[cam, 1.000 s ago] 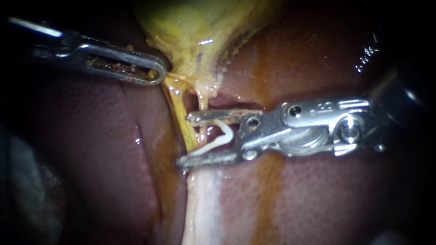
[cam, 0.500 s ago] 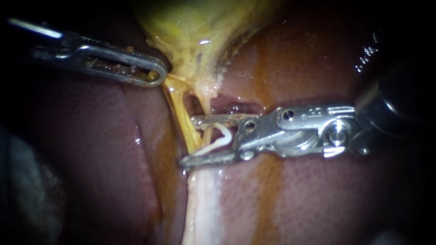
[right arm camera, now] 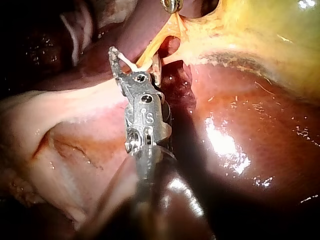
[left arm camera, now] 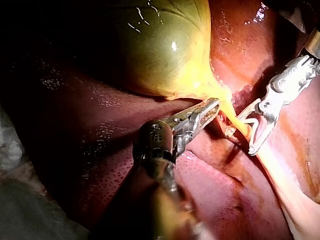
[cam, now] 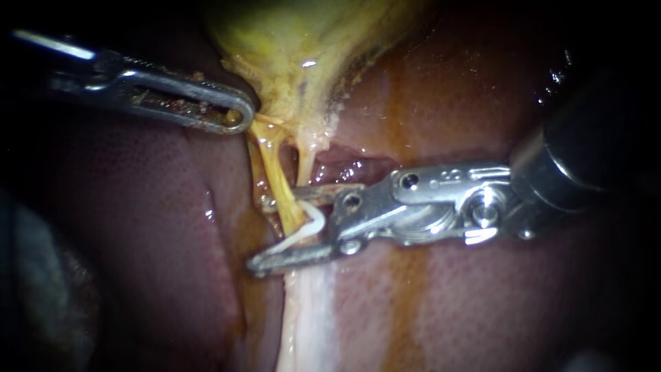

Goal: Clipping first clip left tube

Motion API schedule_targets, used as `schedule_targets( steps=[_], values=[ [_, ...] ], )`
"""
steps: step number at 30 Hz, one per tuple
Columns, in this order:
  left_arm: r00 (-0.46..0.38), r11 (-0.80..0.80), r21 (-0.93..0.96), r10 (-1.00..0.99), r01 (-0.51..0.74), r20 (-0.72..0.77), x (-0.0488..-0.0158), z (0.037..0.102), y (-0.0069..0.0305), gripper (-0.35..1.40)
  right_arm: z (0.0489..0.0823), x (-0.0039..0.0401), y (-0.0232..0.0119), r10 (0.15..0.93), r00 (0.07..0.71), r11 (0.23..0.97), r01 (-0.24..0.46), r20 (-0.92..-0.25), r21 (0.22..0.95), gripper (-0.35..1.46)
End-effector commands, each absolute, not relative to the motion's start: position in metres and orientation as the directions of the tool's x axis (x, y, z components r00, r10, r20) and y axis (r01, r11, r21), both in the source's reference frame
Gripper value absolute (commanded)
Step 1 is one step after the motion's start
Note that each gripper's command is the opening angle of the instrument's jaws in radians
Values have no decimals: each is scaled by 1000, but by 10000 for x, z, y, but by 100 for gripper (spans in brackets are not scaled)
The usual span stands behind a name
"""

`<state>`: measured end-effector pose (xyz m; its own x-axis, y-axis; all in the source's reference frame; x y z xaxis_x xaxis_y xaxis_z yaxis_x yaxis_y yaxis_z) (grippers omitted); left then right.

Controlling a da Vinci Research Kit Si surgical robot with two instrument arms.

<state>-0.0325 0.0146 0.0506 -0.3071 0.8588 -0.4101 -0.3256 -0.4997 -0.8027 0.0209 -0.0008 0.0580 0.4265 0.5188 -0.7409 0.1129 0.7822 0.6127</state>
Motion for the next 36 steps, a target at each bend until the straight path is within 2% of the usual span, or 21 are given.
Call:
schedule_targets(
  steps=[1, 11, 19, 24, 31, 36],
  values=[
    [-307, -500, -803, 859, -326, -410, -325, 506, 146, -35, 581, 212, -8, 519, 430, 778, 118, -738, 616, 46],
    [-307, -500, -803, 859, -325, -410, -325, 506, 146, -35, 591, 232, -20, 513, 442, 752, 182, -736, 634, 46],
    [-309, -501, -803, 858, -323, -411, -321, 510, 149, -35, 562, 235, -40, 537, 407, 719, 237, -739, 653, 45],
    [-309, -501, -803, 858, -322, -411, -320, 511, 150, -35, 544, 237, -41, 560, 388, 698, 254, -732, 669, 45],
    [-309, -502, -803, 857, -322, -411, -321, 512, 149, -35, 535, 233, -27, 605, 370, 685, 210, -705, 698, 42],
    [-309, -502, -803, 857, -323, -412, -321, 513, 149, -35, 538, 228, -24, 675, 380, 631, 147, -632, 762, 29]
  ],
)
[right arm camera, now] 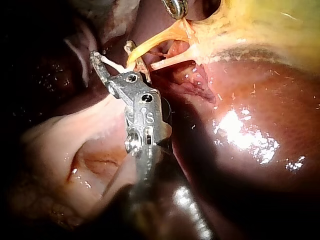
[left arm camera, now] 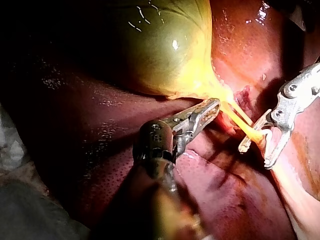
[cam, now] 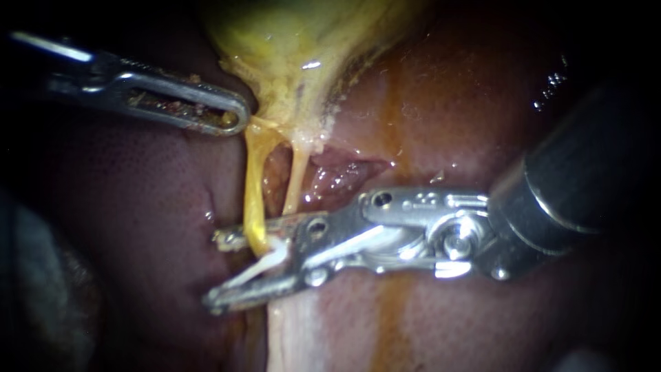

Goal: Clipping first clip left tube

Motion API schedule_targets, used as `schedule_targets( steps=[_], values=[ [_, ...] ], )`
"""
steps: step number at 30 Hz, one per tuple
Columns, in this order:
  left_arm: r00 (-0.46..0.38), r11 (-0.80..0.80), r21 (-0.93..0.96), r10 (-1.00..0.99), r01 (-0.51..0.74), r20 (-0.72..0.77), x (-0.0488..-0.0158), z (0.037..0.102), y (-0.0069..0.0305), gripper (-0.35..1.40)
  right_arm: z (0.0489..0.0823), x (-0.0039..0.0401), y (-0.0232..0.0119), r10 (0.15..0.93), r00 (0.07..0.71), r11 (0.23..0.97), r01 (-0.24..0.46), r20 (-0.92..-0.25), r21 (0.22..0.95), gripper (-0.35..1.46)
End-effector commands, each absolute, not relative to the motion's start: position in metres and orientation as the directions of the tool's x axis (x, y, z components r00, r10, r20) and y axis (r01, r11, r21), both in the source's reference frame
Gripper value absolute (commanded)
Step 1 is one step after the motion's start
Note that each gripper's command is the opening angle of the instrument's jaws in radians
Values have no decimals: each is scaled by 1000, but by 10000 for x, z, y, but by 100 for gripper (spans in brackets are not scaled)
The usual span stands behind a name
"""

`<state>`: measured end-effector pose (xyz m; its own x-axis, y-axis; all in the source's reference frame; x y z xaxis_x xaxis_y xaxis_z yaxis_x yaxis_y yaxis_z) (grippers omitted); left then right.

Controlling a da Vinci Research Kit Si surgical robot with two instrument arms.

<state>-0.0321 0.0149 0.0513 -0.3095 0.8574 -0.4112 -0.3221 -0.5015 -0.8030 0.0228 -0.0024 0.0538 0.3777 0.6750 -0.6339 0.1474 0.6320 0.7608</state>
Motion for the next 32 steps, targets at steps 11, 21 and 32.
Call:
schedule_targets(
  steps=[11, 21, 32],
  values=[
    [-309, -502, -802, 857, -323, -412, -322, 514, 148, -35, 540, 221, -24, 750, 399, 539, 96, -528, 837, -17],
    [-309, -503, -801, 857, -324, -413, -323, 516, 148, -35, 545, 209, -29, 784, 416, 480, 64, -460, 875, -35],
    [-310, -503, -802, 856, -322, -413, -324, 518, 148, -35, 550, 209, -28, 783, 419, 481, 63, -460, 875, -35]
  ],
)
